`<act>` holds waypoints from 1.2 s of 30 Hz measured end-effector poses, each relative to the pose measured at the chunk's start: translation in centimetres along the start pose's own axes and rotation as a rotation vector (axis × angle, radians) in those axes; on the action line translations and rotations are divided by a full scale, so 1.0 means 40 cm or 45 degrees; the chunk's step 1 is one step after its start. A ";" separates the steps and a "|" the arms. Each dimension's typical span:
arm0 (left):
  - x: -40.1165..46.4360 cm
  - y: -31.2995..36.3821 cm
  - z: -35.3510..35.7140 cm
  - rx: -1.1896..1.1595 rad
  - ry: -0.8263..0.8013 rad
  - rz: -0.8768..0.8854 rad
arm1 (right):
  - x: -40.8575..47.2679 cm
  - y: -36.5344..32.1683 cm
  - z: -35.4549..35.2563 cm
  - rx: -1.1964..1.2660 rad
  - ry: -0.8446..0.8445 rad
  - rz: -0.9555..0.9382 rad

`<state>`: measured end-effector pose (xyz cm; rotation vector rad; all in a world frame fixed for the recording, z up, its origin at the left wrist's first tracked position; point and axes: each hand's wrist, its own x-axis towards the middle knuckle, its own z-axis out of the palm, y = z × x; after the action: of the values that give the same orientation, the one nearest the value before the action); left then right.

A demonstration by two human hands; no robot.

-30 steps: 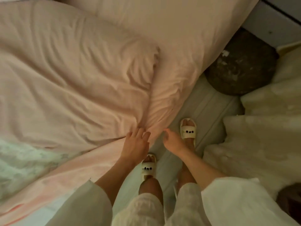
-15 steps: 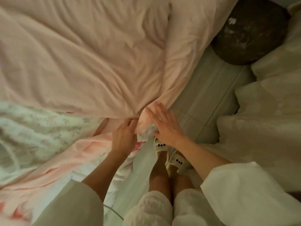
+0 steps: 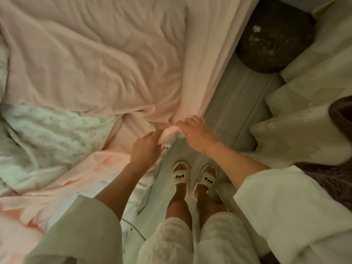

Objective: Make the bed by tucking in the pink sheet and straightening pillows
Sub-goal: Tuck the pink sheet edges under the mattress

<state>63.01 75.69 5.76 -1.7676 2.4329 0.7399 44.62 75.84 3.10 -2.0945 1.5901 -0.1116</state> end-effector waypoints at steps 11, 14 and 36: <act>-0.084 -0.023 0.040 -0.242 -0.302 0.101 | -0.116 -0.072 0.081 1.346 0.073 1.241; -0.095 -0.035 0.034 -0.292 -0.371 0.226 | -0.120 -0.124 0.097 2.247 -0.106 1.444; -0.225 -0.083 0.183 0.350 -0.394 0.015 | -0.312 -0.016 0.273 1.626 0.546 1.822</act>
<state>67.43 85.79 0.90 -1.4222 2.2170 0.5931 45.18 91.16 -3.22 0.1729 1.9914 -0.7973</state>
